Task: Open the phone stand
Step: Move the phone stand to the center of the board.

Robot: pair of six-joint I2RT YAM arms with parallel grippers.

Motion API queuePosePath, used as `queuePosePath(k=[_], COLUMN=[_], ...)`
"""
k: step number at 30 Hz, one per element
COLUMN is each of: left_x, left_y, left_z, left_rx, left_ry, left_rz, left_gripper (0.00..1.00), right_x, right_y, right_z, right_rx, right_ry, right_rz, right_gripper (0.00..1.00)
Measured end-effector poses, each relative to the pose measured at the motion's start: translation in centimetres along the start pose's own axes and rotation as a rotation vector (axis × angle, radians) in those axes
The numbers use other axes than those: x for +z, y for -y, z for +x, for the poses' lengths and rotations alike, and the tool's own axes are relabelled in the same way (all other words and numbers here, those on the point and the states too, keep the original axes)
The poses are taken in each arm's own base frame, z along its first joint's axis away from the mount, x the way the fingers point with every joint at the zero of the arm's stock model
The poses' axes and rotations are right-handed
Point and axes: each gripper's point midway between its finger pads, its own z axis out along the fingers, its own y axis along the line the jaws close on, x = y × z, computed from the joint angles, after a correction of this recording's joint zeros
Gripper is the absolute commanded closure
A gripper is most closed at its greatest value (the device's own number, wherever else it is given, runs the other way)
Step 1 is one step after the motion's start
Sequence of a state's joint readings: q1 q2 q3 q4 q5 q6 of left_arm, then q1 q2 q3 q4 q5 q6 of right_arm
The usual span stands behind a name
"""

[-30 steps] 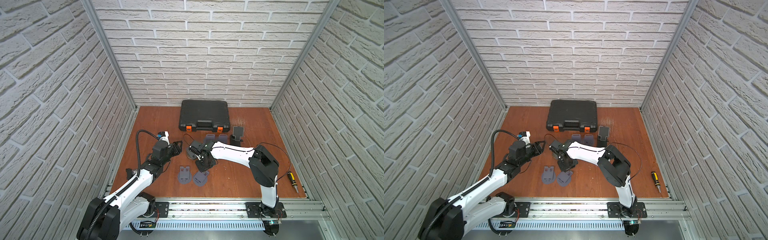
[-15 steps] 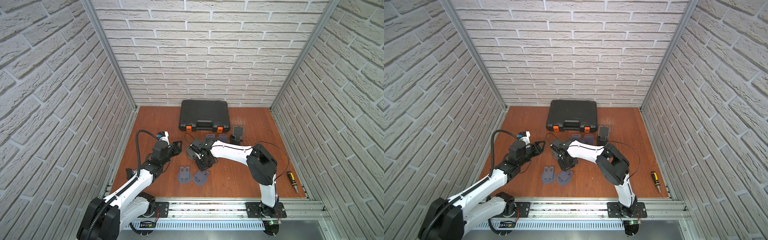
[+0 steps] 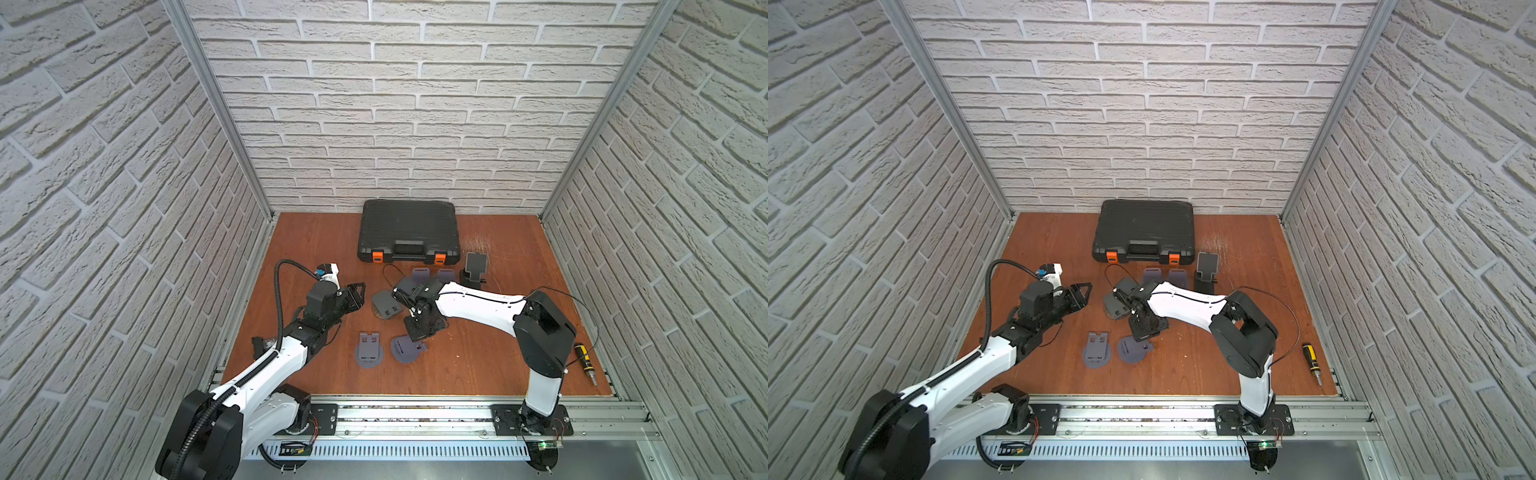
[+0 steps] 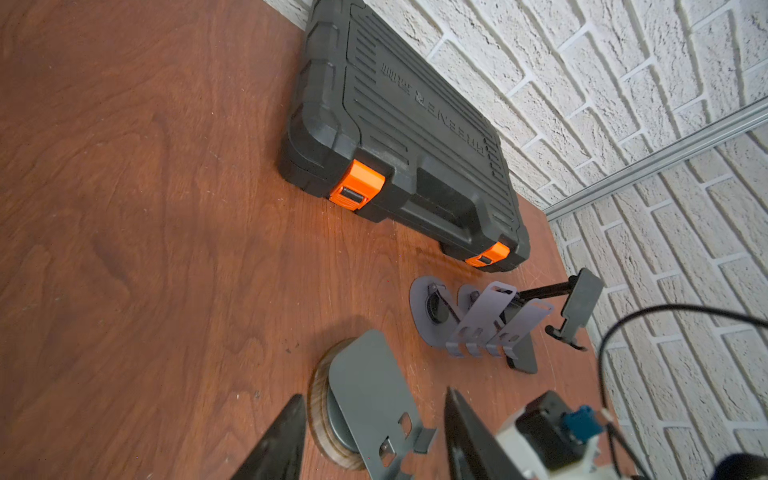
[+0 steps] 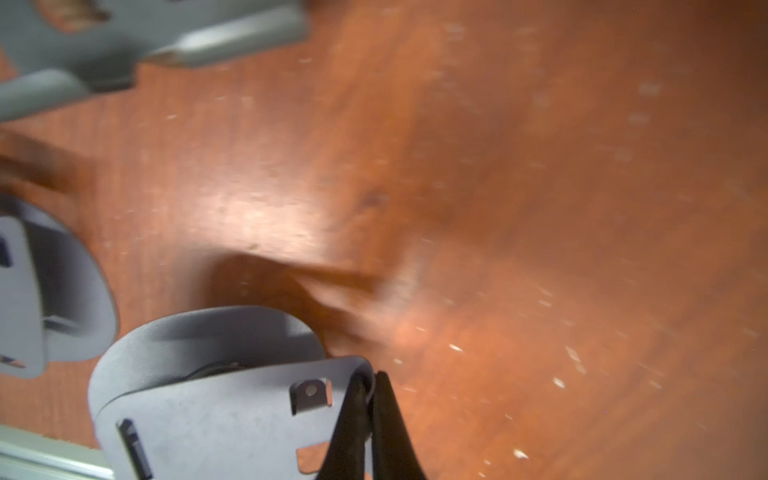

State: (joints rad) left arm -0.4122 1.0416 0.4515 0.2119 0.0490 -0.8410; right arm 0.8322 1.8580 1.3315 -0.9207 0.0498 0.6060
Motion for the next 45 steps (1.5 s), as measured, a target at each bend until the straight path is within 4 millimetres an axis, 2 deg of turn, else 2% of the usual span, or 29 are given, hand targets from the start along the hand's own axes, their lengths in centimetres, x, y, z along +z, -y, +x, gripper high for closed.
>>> queuePosePath(k=[6,12,15,21,24,29,34,37,45], left_x=[0.4,0.4,0.4,0.4,0.4,0.2,0.2,0.2,-0.5], left_y=[-0.1,0.0,0.1,0.1,0.1,0.2,0.2,0.2,0.5], left_z=[0.5,0.6,0.6,0.6,0.5,0.4,0.3,0.3,-0.5], left_rx=[-0.001,0.000,0.002,0.003,0.003,0.003,0.002,0.002,0.004], left_ry=[-0.023,-0.028,-0.029,-0.029,-0.028,-0.022,-0.018,-0.017,0.014], left_rz=[0.001,0.009,0.011,0.011,0.011,0.015,0.013,0.013,0.017], left_gripper=[0.46,0.46,0.46,0.46,0.46,0.46,0.46,0.46,0.46], right_x=[-0.7,0.4,0.9,1.0,0.6,-1.9,-3.7,-3.3,-0.2], right_y=[4.2,7.8,8.7,8.4,8.2,7.5,6.2,5.3,3.9], right_z=[0.6,2.3,2.9,2.5,2.3,2.0,2.8,3.6,5.4], right_rx=[0.183,0.351,0.411,0.466,0.457,0.372,0.204,0.087,-0.161], right_ry=[0.023,0.013,0.009,0.032,0.036,0.056,0.049,0.010,-0.103], right_rz=[0.116,0.215,0.242,0.227,0.222,0.195,0.141,0.132,0.209], right_gripper=[0.93,0.92,0.88,0.68,0.55,0.40,0.34,0.28,0.25])
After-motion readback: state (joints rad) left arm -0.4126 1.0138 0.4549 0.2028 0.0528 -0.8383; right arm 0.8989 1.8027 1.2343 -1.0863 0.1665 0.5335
